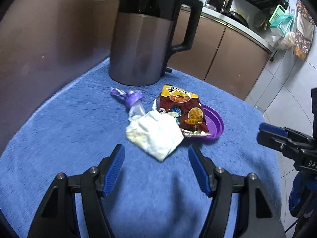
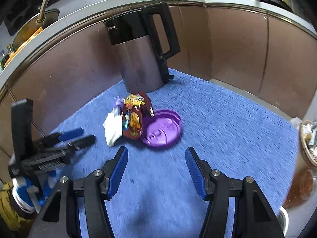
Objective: Collect trash
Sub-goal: 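Grasp the white tissue with the left tool while the right tool grasps the brown snack bag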
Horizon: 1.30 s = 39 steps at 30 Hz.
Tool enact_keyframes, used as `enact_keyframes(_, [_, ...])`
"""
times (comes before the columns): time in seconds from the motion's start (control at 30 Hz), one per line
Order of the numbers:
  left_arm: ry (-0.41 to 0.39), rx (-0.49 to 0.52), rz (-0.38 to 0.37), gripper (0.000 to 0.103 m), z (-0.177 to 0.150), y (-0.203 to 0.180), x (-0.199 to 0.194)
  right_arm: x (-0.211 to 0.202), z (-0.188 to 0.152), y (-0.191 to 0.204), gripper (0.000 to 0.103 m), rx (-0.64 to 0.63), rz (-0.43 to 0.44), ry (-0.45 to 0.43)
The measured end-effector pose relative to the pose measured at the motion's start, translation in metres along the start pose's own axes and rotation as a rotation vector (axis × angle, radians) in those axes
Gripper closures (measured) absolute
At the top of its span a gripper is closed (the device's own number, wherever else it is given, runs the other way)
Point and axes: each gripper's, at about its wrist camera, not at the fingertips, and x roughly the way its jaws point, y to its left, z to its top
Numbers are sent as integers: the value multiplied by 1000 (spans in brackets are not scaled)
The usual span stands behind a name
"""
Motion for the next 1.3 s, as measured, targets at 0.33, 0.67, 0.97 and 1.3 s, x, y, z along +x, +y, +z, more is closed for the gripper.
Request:
enact_keyframes(0.33, [65,-84,-38,48,8,8,50,72,42,2,48,42,103,50])
enact_keyframes(0.67, [75,-170,-80,89,2,29,45,106,42,18,81,34,119,102])
enact_keyframes(0.97, [43,-181,-68,91,-25,39,-5,48,24,23,84,18,80,25])
enact_keyframes(1.3, [-38,-121,-37,91,-48,23,-86,-43,-19,32,84,16,41,-45])
